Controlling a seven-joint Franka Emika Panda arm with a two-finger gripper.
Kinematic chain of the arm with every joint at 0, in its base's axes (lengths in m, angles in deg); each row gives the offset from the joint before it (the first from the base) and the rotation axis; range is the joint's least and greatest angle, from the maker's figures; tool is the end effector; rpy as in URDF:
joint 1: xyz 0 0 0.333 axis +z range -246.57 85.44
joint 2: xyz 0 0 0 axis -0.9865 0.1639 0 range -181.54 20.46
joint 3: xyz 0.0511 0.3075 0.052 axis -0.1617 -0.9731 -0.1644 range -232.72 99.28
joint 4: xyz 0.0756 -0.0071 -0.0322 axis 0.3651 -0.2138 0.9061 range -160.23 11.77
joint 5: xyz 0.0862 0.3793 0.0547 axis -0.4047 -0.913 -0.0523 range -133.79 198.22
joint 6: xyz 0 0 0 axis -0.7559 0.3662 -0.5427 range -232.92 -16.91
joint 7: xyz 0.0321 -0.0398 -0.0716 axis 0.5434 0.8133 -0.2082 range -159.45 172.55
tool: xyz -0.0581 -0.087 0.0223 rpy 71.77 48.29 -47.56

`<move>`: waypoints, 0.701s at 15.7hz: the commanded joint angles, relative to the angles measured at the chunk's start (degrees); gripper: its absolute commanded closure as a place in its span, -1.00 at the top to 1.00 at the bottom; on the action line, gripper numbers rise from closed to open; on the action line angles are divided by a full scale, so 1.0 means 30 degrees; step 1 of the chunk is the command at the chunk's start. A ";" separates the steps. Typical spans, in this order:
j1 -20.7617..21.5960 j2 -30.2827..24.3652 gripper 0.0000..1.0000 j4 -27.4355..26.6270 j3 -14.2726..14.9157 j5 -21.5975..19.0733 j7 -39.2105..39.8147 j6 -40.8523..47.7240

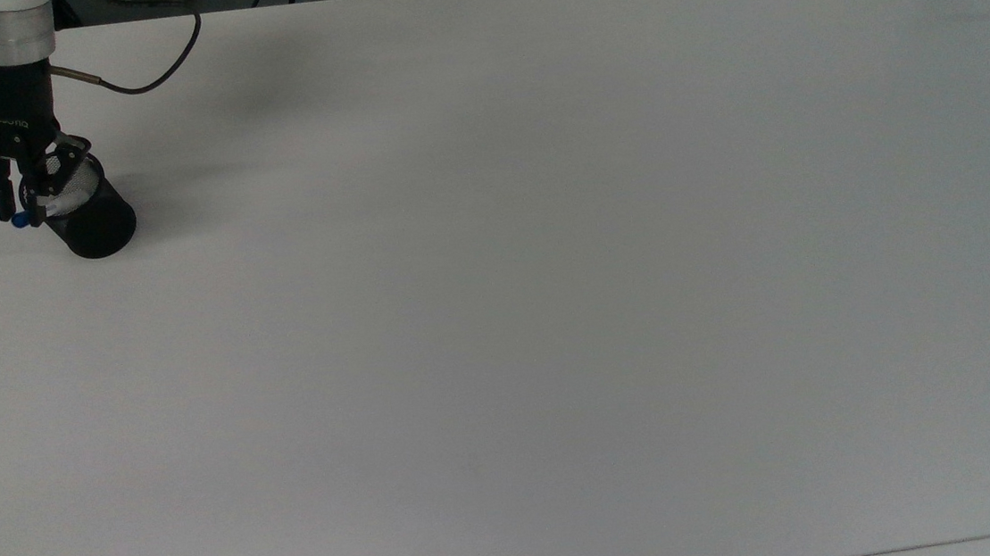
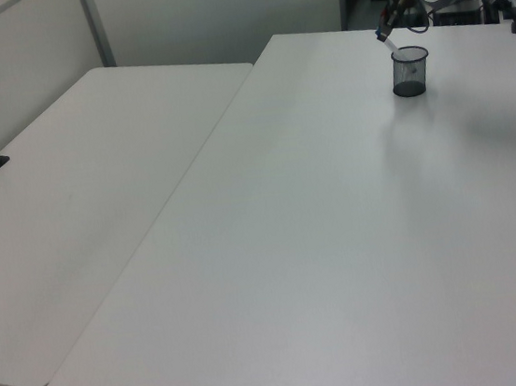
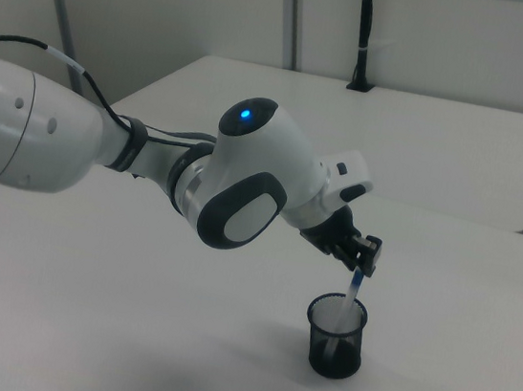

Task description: Insert the marker

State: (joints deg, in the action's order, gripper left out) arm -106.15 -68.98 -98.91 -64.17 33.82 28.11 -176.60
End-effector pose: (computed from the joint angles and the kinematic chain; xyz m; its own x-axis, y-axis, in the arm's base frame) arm 0.5606 -0.2967 0.4227 0.8731 -0.0172 0.4871 -0.1452 -0.9632 0.2262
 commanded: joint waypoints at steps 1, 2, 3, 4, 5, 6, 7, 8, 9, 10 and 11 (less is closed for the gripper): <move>0.0030 -0.0336 1.00 -0.0332 -0.0030 -0.0535 0.0197 0.0391; 0.0146 -0.0394 1.00 -0.0244 -0.0147 -0.0710 0.0196 0.0772; 0.0235 -0.0511 1.00 -0.0098 -0.0264 -0.0885 0.0022 0.1269; 0.0583 -0.0599 1.00 0.0339 -0.0526 -0.0945 -0.0415 0.1970; 0.1022 -0.0600 1.00 0.0894 -0.0935 -0.0946 -0.1115 0.3021; 0.1490 -0.0600 1.00 0.1538 -0.1200 -0.0946 -0.1905 0.4104; 0.2046 -0.0600 1.00 0.2124 -0.1376 -0.0946 -0.2522 0.5130; 0.2748 -0.0600 1.00 0.2652 -0.1436 -0.0946 -0.3021 0.6156; 0.3509 -0.0658 1.00 0.3151 -0.1437 -0.0946 -0.3520 0.7152; 0.4300 -0.0803 1.00 0.3591 -0.1437 -0.0917 -0.4076 0.8177; 0.4946 -0.1008 1.00 0.4001 -0.1437 -0.0916 -0.4487 0.9203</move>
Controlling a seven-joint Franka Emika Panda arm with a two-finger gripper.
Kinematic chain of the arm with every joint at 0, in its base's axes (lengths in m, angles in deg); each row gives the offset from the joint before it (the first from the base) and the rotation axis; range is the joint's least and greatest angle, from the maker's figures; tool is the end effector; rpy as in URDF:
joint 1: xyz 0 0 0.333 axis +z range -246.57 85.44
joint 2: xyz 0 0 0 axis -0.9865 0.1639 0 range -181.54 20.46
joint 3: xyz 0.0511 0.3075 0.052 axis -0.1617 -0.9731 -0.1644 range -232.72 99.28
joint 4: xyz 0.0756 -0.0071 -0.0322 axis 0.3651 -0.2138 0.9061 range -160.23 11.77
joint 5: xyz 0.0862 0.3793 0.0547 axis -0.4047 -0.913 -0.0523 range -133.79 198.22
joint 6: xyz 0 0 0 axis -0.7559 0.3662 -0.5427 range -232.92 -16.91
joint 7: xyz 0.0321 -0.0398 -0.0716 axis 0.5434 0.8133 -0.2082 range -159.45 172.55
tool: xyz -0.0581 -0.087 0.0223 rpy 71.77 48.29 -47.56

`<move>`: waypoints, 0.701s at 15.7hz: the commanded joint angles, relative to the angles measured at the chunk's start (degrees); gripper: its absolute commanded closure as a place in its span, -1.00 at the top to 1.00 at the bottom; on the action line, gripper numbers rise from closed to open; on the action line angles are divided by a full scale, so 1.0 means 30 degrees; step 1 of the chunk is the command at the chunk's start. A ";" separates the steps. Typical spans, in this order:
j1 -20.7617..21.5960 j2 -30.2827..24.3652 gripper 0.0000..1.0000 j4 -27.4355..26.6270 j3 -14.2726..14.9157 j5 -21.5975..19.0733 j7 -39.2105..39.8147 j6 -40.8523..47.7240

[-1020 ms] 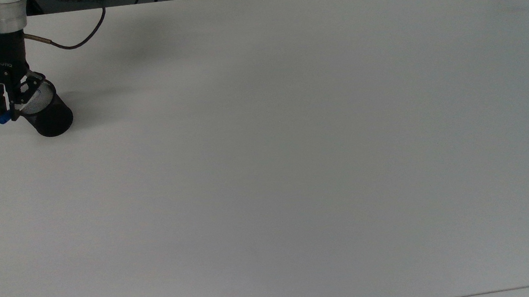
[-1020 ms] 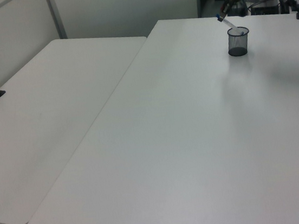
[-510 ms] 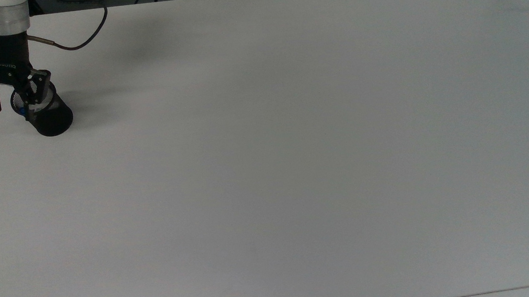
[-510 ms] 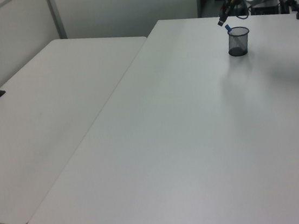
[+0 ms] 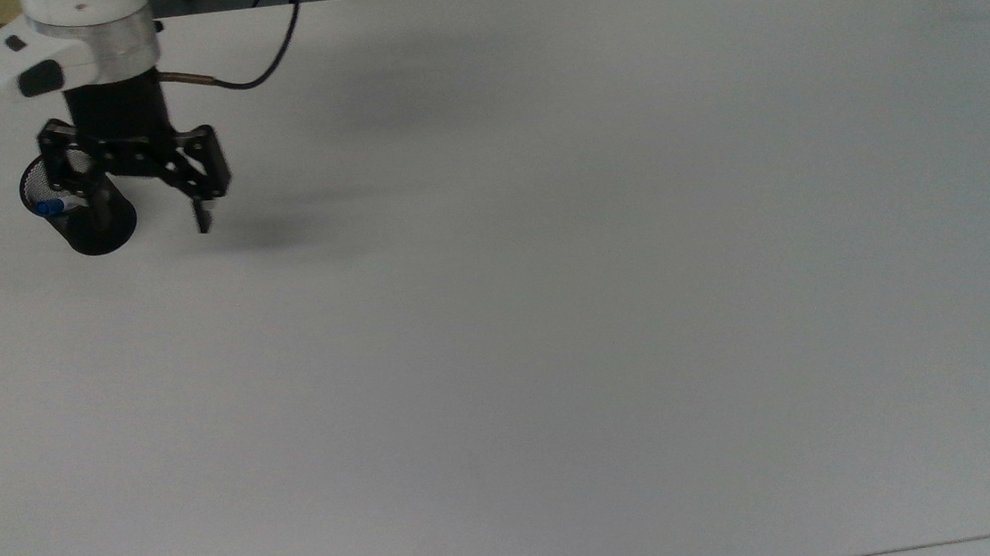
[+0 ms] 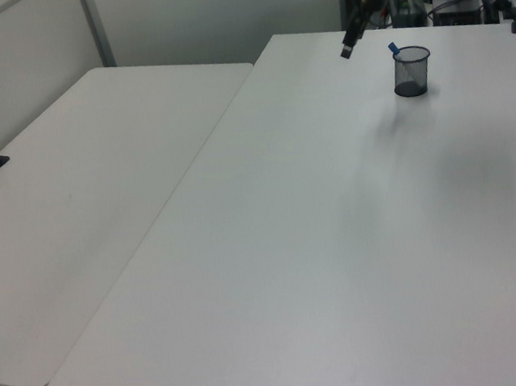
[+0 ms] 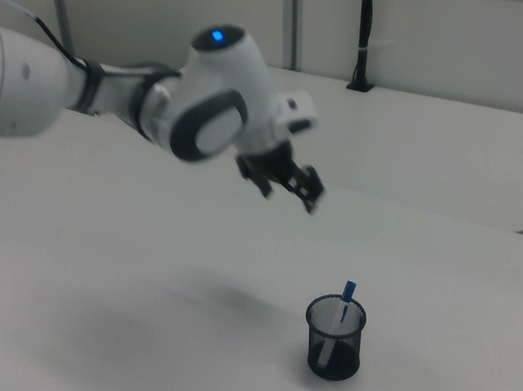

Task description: Insert the marker

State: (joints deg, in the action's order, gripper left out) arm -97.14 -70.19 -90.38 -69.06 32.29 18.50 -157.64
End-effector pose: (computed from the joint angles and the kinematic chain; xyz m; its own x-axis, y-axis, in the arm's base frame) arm 0.6214 -0.1590 0.4681 0.9217 -0.0228 0.3873 -0.0564 -0.9955 0.0756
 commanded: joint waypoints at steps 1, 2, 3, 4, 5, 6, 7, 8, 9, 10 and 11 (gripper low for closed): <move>0.2558 -0.0896 1.00 0.1511 0.0224 -0.0375 -0.1607 0.3966; 0.3115 -0.1160 1.00 0.1834 0.0224 -0.0288 -0.1727 0.5224; 0.3875 -0.1249 1.00 0.2243 0.0224 -0.0200 -0.1931 0.6600; 0.4462 -0.1424 1.00 0.2856 0.0340 -0.0141 -0.2194 0.8093; 0.4816 -0.1426 1.00 0.3587 0.0341 0.0034 -0.2226 0.9703; 0.5139 -0.1426 1.00 0.4262 0.0312 0.0297 -0.2226 1.1343; 0.5751 -0.1484 1.00 0.4675 0.0428 0.0560 -0.2255 1.2752; 0.6424 -0.1659 1.00 0.4795 0.0632 0.0795 -0.2313 1.3636; 0.7011 -0.2125 1.00 0.4767 0.1098 0.0884 -0.2314 1.4022; 0.7655 -0.2535 1.00 0.4651 0.1596 0.0885 -0.2459 1.4316; 0.8155 -0.2858 1.00 0.4649 0.1978 0.0885 -0.3098 1.4841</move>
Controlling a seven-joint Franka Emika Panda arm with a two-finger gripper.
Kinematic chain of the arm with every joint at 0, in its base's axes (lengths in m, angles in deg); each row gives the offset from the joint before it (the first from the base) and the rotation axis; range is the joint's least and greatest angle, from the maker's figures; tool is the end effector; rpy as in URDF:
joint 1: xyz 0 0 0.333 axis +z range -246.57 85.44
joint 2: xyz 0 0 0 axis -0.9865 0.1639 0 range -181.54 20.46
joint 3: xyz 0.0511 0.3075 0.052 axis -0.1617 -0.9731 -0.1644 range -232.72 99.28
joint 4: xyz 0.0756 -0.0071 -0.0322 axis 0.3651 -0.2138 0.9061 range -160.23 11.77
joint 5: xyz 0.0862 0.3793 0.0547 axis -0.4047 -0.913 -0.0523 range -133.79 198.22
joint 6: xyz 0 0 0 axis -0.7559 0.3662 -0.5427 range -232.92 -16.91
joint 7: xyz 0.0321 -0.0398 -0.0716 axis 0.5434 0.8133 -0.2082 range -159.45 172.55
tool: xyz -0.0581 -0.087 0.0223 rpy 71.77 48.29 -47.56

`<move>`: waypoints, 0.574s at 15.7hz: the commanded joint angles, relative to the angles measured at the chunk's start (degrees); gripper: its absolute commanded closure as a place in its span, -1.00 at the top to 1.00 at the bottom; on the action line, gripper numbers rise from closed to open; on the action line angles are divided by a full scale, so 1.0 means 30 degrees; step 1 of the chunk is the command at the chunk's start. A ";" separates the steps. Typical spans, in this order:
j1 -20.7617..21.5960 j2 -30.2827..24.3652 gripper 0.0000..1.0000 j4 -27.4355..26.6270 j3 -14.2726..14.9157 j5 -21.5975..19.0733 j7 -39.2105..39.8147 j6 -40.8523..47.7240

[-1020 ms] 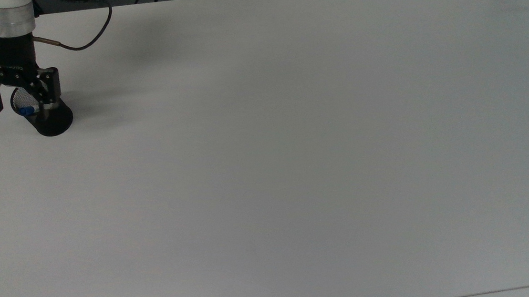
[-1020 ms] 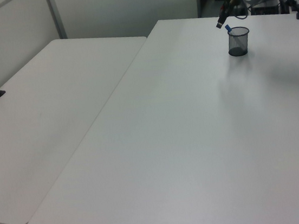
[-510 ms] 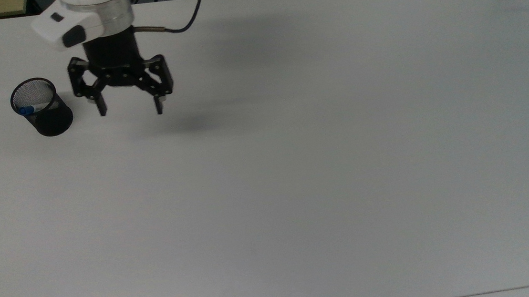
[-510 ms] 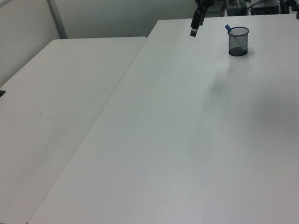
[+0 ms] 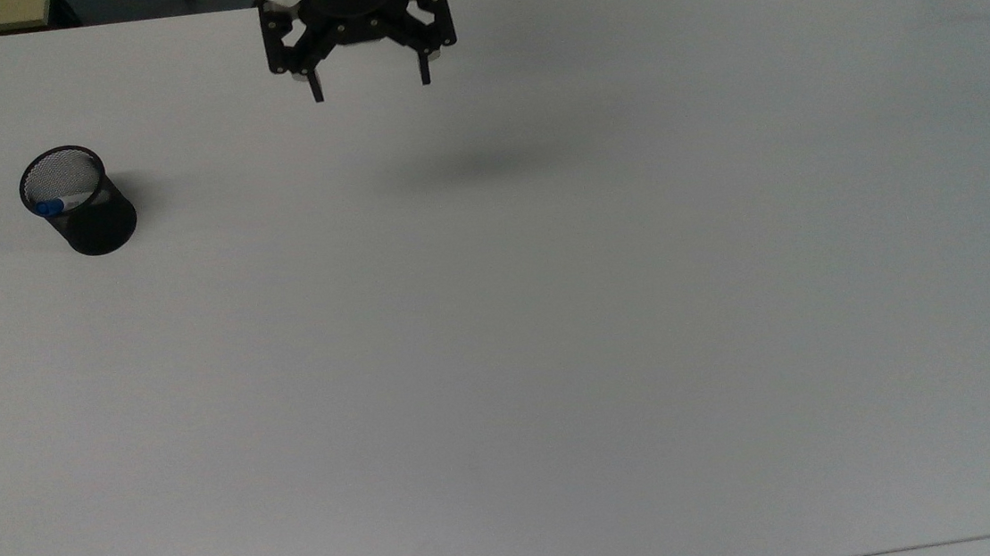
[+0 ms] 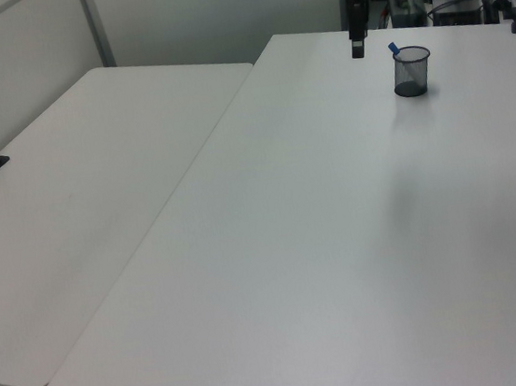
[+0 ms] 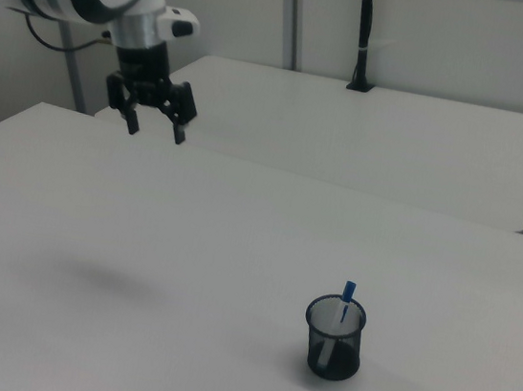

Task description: Insert the marker

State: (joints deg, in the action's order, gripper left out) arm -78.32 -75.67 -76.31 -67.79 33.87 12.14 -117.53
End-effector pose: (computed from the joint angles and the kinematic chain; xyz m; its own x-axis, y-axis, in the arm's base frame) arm 0.5922 0.0313 0.5737 0.9863 0.1593 0.0437 0.1580 -0.9869 0.0314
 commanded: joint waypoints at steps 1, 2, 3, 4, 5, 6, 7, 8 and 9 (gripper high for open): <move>0.2119 -0.1180 1.00 -0.0040 0.1818 0.0358 -0.1854 0.1822; 0.2092 -0.1443 1.00 -0.0069 0.1878 0.0329 -0.2239 0.2058; 0.2092 -0.1503 1.00 -0.0244 0.1908 0.0329 -0.2243 0.2060; 0.2092 -0.1475 1.00 -0.0449 0.1879 0.0329 -0.2359 0.1944; 0.2092 -0.1446 1.00 -0.0451 0.1879 0.0329 -0.2448 0.1943; 0.2063 -0.1445 1.00 -0.0422 0.1879 0.0329 -0.2448 0.1972; 0.2092 -0.1445 1.00 -0.0421 0.1879 0.0358 -0.2448 0.1943; 0.2092 -0.1445 1.00 -0.0421 0.1879 0.0358 -0.2448 0.1943; 0.2063 -0.1445 1.00 -0.0392 0.1879 0.0358 -0.2419 0.1943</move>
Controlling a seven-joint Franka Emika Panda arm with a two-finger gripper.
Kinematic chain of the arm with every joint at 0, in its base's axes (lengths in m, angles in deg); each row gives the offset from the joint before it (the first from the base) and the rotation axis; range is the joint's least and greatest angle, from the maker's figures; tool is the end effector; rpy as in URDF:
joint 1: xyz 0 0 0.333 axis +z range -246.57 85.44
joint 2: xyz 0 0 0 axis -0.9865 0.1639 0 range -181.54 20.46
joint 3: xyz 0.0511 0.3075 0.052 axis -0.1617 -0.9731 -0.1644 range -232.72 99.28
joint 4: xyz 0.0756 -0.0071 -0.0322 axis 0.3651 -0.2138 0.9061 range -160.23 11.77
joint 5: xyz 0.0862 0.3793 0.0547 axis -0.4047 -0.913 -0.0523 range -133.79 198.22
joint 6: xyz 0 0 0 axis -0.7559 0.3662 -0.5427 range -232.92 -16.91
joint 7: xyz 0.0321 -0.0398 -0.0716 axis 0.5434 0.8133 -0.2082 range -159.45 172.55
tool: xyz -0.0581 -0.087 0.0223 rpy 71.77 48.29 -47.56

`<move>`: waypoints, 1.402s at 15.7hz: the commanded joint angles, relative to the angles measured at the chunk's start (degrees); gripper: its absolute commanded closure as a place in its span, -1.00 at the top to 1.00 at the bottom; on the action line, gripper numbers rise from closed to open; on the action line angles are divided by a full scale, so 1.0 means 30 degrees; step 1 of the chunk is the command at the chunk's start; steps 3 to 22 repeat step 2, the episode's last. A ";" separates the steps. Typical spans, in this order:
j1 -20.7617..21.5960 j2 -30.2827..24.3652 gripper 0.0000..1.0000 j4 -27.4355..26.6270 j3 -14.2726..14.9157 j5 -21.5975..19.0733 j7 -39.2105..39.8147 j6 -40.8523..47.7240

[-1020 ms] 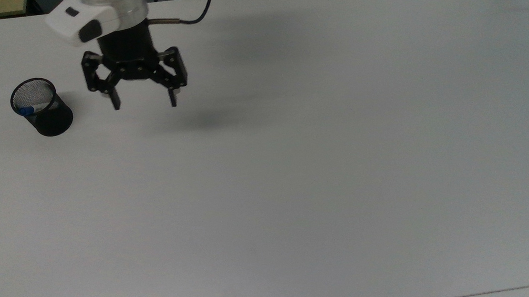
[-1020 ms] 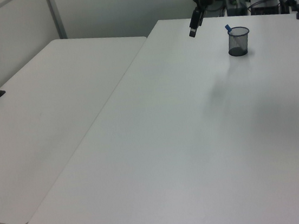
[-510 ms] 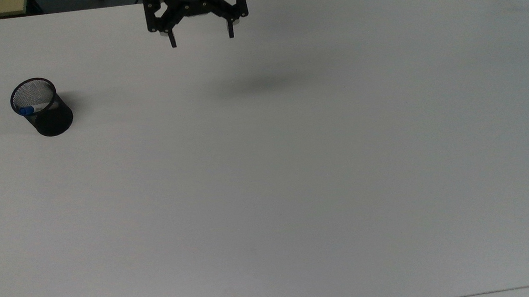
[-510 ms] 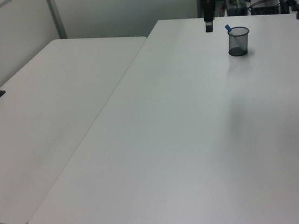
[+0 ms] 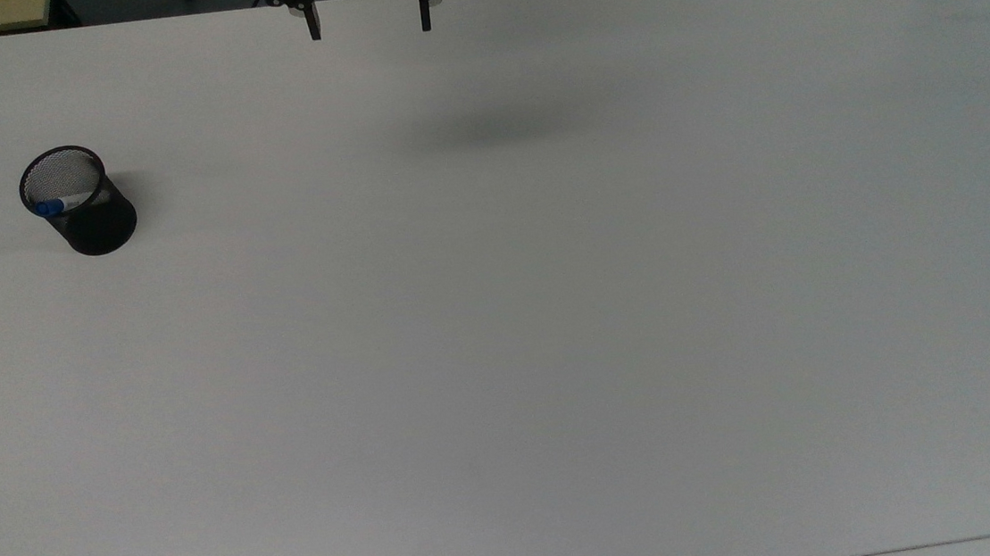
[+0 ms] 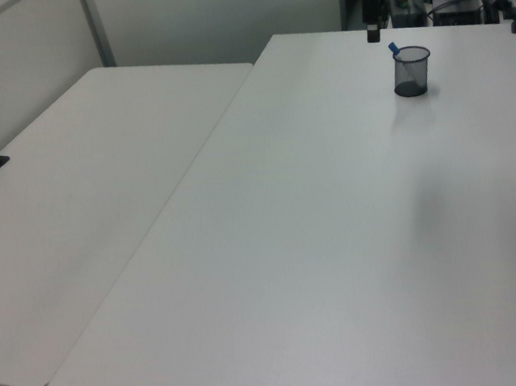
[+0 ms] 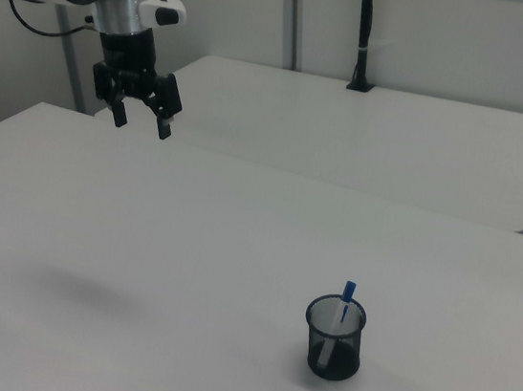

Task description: Insert the marker

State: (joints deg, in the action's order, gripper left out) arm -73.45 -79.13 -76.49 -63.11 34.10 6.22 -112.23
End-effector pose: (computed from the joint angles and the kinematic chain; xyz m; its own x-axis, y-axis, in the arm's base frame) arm 0.5670 0.0319 0.5989 0.9983 0.0579 0.0116 0.0575 -0.9978 0.0342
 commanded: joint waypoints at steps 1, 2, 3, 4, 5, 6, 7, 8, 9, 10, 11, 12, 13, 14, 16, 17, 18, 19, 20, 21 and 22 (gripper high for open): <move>0.0441 -0.0263 1.00 -0.0333 0.0319 0.0281 -0.0446 0.0207; 0.0441 -0.0234 1.00 -0.0333 0.0319 0.0281 -0.0446 0.0207; 0.0441 -0.0234 1.00 -0.0333 0.0319 0.0281 -0.0446 0.0207; 0.0441 -0.0234 1.00 -0.0333 0.0319 0.0281 -0.0446 0.0207; 0.0441 -0.0234 1.00 -0.0333 0.0319 0.0281 -0.0446 0.0207; 0.0441 -0.0234 1.00 -0.0333 0.0319 0.0281 -0.0446 0.0207; 0.0441 -0.0234 1.00 -0.0333 0.0319 0.0281 -0.0446 0.0207; 0.0441 -0.0234 1.00 -0.0333 0.0319 0.0281 -0.0446 0.0207; 0.0441 -0.0234 1.00 -0.0333 0.0319 0.0281 -0.0446 0.0207; 0.0441 -0.0234 1.00 -0.0333 0.0319 0.0281 -0.0446 0.0207; 0.0441 -0.0234 1.00 -0.0333 0.0319 0.0281 -0.0446 0.0207; 0.0441 -0.0234 1.00 -0.0333 0.0319 0.0281 -0.0446 0.0207; 0.0441 -0.0234 1.00 -0.0333 0.0319 0.0281 -0.0446 0.0207; 0.0441 -0.0234 1.00 -0.0333 0.0319 0.0281 -0.0446 0.0207; 0.0441 -0.0234 1.00 -0.0333 0.0319 0.0281 -0.0446 0.0207; 0.0441 -0.0234 1.00 -0.0333 0.0319 0.0281 -0.0446 0.0207; 0.0441 -0.0234 1.00 -0.0333 0.0319 0.0281 -0.0446 0.0207; 0.0441 -0.0234 1.00 -0.0333 0.0319 0.0281 -0.0446 0.0207; 0.0441 -0.0234 1.00 -0.0333 0.0319 0.0281 -0.0446 0.0207; 0.0441 -0.0234 1.00 -0.0333 0.0319 0.0281 -0.0446 0.0207; 0.0441 -0.0234 1.00 -0.0333 0.0319 0.0281 -0.0446 0.0207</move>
